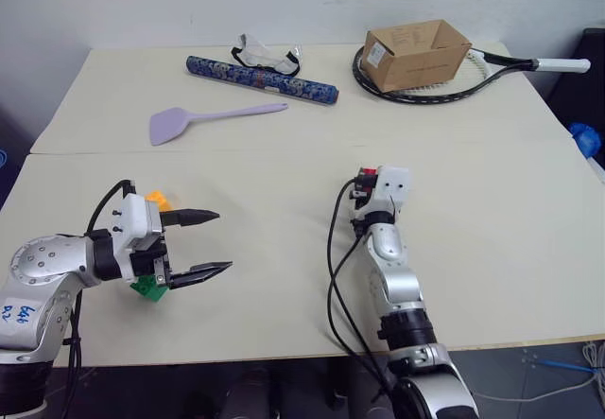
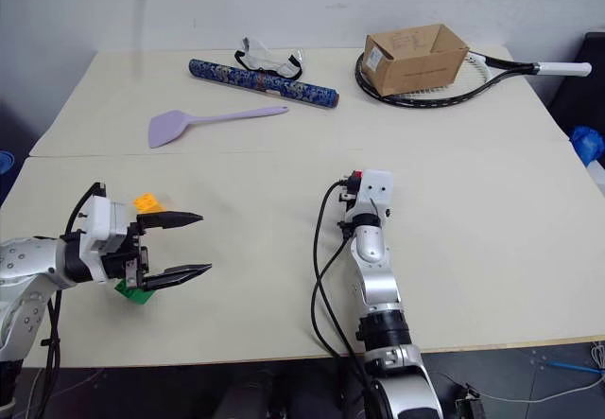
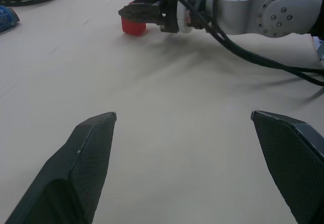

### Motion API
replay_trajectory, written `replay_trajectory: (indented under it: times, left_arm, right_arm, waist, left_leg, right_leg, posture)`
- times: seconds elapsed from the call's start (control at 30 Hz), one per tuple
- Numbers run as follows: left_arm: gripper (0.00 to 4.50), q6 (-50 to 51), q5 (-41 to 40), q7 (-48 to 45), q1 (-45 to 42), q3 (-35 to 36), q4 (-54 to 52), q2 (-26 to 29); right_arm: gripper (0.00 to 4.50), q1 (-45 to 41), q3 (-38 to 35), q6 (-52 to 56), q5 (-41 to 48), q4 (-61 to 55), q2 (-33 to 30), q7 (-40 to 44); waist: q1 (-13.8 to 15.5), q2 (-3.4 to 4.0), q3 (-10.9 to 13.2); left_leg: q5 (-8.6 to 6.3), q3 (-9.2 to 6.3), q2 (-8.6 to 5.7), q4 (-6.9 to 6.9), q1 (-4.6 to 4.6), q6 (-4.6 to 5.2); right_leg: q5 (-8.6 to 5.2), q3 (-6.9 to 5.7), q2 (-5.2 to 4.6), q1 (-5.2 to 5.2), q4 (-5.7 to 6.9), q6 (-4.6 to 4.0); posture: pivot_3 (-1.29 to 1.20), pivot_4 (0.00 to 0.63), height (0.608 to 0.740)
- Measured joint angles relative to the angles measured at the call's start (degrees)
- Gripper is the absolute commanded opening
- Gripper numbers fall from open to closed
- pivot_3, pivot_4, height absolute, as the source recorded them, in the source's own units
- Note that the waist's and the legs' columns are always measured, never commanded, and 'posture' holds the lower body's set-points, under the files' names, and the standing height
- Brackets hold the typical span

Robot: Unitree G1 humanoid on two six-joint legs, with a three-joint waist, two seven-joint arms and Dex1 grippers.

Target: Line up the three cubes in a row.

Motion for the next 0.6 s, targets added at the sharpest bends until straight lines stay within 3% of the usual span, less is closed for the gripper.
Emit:
replay_trajectory:
  times: [0.13, 0.2, 0.37, 0.6]
  left_arm:
    - [4.50, 0.45, -1.16, -0.75, 2.16, 2.55, -0.72, 0.54]
    - [4.50, 0.47, -1.14, -1.98, 3.46, 2.52, -0.68, 0.87]
    - [4.50, -0.32, -1.03, -2.44, 3.12, 1.22, -0.66, -0.10]
    - [4.50, -1.01, -0.74, -3.04, 2.84, -0.01, -0.38, -0.30]
  right_arm:
    - [1.49, 0.10, 3.19, 2.52, 16.63, -11.96, -23.96, 41.32]
    - [1.49, 0.12, 3.67, 3.88, 20.27, -12.08, -31.41, 55.62]
    - [1.49, -2.67, 8.36, 0.26, 19.13, -0.67, -32.36, 71.92]
    - [1.49, -10.71, 10.56, -10.64, 13.03, 16.65, -27.90, 80.19]
  waist:
    - [0.70, 0.09, 0.06]
    - [1.16, -0.05, -0.02]
    - [1.34, -0.10, -0.03]
    - [1.41, -0.10, -0.03]
  left_leg:
    - [-0.14, -0.04, -0.02, 0.08, 0.05, 0.27]
    - [-0.17, -0.04, 0.01, 0.08, 0.12, 0.27]
    - [-0.11, 0.09, 0.01, 0.08, 0.19, 0.18]
    - [-0.11, 0.10, 0.00, 0.10, 0.14, 0.16]
  right_leg:
    - [0.06, -0.02, -0.04, 0.20, -0.23, 0.12]
    - [0.06, -0.06, -0.03, 0.27, -0.26, 0.11]
    - [0.06, 0.01, -0.03, 0.21, -0.09, 0.11]
    - [0.07, 0.01, -0.05, 0.17, -0.12, 0.10]
  posture:
    - [0.00, 0.150, 0.740]
    - [0.00, 0.150, 0.740]
    - [0.00, 0.150, 0.740]
    - [0.00, 0.150, 0.740]
